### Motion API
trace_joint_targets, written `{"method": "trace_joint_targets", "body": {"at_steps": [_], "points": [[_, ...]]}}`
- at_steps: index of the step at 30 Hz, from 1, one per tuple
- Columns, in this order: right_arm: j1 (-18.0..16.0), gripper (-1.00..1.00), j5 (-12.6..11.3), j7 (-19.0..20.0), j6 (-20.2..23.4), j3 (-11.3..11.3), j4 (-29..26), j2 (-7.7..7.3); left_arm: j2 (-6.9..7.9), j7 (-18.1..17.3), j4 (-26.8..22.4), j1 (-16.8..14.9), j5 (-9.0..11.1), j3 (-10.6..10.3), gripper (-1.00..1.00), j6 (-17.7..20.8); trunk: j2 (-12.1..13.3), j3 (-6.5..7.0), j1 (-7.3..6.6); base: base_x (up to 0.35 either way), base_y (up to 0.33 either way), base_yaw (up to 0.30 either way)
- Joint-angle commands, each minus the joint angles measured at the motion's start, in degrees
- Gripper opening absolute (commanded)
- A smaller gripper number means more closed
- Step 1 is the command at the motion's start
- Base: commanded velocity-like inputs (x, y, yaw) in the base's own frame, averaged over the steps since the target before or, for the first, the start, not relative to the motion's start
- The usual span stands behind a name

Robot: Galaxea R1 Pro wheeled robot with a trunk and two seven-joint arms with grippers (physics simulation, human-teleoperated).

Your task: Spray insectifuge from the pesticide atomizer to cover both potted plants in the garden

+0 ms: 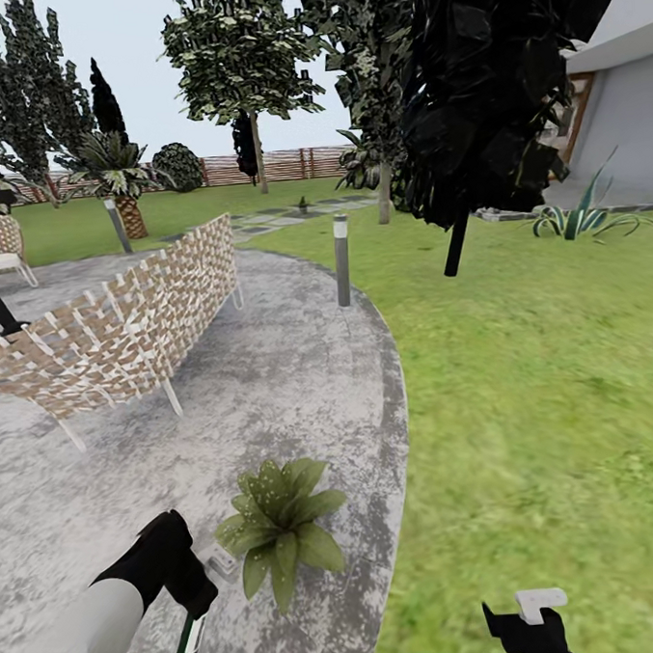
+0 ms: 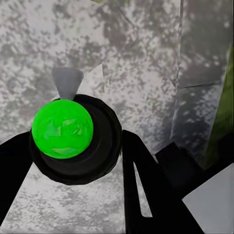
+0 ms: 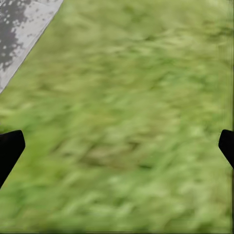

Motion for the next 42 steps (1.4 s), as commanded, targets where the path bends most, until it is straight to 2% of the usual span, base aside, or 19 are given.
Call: {"method": "trace_joint_targets", "body": {"at_steps": [1, 11, 17, 23, 30, 42], "points": [[-0.07, 1.0, 0.29, 0.45, -0.22, -0.48, -0.09, 0.05, -0.05, -0.4, 0.05, -0.03, -0.4, 0.39, -1.0, 0.39, -0.03, -0.05, -0.03, -0.173, -0.244, 0.253], [-0.06, 1.0, 0.29, 0.44, -0.22, -0.48, -0.09, 0.06, 0.0, 1.15, 0.18, 2.13, -0.34, 0.41, -1.0, 0.39, -0.03, -0.05, -0.03, -0.042, -0.077, 0.274], [-0.05, 1.0, 0.29, 0.44, -0.22, -0.55, -0.09, 0.06, -0.31, 3.87, -0.15, 2.16, 0.17, 0.77, -1.0, 0.6, -0.03, -0.05, -0.03, 0.0, 0.0, 0.143], [-0.05, 1.0, 0.29, 0.47, -0.22, -0.53, -0.09, 0.06, -0.3, 4.12, 0.02, 2.17, 0.2, 0.55, -1.0, 0.65, -0.03, -0.05, -0.03, 0.035, -0.034, 0.003], [-0.06, 1.0, 0.29, 0.45, -0.22, -0.47, -0.09, 0.06, -0.3, 4.17, 0.34, 2.17, 0.29, 0.55, -1.0, 0.65, -0.03, -0.05, -0.03, 0.156, -0.223, 0.019], [-0.05, 1.0, 0.29, 0.44, -0.22, -0.47, -0.09, 0.06, -0.05, 4.17, 0.27, 2.17, 0.36, 0.64, -1.0, 0.65, -0.03, -0.05, -0.03, 0.056, -0.197, 0.255]]}}
